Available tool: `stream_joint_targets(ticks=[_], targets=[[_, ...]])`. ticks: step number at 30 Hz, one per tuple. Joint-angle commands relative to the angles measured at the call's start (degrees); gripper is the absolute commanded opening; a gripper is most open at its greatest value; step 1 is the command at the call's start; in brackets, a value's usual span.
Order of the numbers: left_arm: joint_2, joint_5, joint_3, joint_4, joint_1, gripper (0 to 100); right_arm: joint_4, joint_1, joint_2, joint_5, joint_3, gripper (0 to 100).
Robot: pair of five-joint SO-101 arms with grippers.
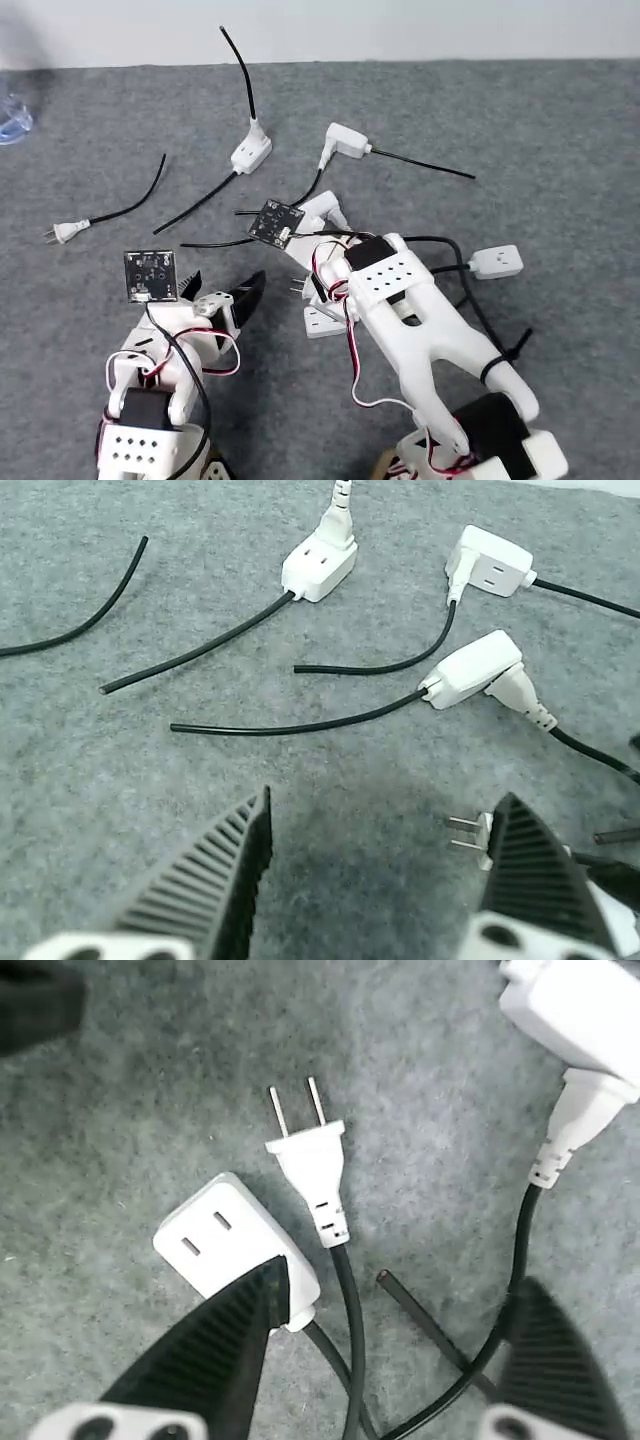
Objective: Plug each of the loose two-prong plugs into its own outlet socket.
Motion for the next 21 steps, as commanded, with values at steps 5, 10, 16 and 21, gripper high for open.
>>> stream_joint_targets(ticks=[5, 10, 16, 21], targets=[[-0.79, -0.62, -0.40, -1.14, -0.44, 33, 0.48, -1.45, 10.42, 3.16, -8.79, 31.6], [-0.79, -2.64, -0.48, -1.14, -0.35, 33, 5.76, -2.42, 22.99, 8.44, -20.22, 31.4], [-0.79, -2.90, -0.66, -1.14, -0.35, 33, 9.80, -1.89, 27.38, 11.78, -27.96, 31.4], [-0.79, -2.90, -0.75, -1.14, -0.09, 33, 9.80, -2.51, 29.41, 11.78, -27.87, 31.4]])
